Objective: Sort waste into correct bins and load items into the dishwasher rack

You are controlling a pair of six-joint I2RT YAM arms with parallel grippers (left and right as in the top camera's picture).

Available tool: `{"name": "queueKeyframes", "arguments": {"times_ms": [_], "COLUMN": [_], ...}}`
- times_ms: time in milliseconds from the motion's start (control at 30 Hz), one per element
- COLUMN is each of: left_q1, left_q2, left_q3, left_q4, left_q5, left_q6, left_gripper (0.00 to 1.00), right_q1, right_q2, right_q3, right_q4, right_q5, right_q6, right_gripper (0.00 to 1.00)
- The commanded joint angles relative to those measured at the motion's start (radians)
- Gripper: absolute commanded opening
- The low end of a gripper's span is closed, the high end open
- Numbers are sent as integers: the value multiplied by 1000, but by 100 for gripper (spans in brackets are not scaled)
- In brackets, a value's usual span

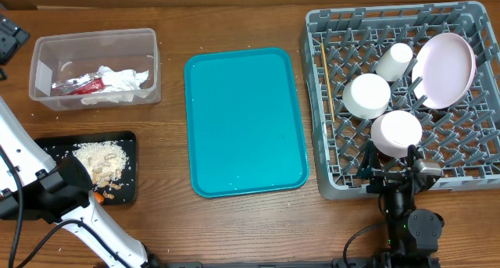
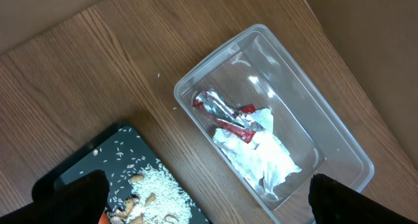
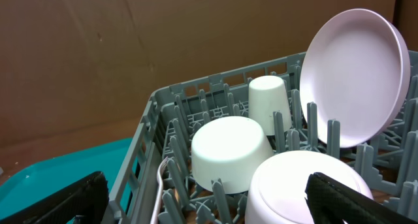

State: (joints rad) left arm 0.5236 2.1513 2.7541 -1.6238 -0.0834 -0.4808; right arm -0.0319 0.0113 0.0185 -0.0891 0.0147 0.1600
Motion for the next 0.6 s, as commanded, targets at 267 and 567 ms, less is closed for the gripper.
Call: {"name": "queueKeyframes", "arguments": {"times_ms": [267,567], "left_q1": [-7,-171], "left_q2": [-5,-102], "left_q3": [1,-25], "left_q4": [-64,120], "left_q5": [0,21], "left_q6": [74,402], "left_gripper": [100,100], "right_q1": [5,5], "right_q2": [-8,-8], "right_q3": [-10,-10], "right_q4": [6,6], "right_q5": [2,2], "right_q6": [0,0], "right_gripper": [100,100]}}
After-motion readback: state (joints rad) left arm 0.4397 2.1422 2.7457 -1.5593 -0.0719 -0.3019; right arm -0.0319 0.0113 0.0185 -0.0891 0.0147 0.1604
